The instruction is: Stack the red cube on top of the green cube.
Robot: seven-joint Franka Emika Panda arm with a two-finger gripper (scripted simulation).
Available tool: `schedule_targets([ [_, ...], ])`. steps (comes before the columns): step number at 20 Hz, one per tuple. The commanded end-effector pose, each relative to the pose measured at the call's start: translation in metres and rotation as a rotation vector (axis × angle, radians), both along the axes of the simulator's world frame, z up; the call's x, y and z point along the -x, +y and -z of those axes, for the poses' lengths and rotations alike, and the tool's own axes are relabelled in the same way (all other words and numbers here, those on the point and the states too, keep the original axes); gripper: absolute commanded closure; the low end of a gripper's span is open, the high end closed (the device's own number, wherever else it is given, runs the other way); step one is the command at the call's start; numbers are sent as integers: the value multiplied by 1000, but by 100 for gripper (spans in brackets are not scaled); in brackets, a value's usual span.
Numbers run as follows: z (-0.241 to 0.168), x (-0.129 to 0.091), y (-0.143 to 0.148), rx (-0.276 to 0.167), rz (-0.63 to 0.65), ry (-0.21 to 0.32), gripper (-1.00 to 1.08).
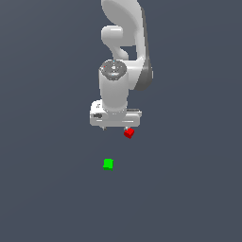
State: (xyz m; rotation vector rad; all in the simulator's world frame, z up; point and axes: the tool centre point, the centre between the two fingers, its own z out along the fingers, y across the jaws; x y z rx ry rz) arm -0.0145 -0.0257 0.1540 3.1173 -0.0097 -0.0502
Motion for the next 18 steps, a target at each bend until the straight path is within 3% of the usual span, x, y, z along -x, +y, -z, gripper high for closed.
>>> schedule_targets([
  [1,0,0,0,0,0,0,-92],
  [9,6,6,3,-1,41,-3,-92],
  [18,25,25,16,-4,180,-11,-92],
])
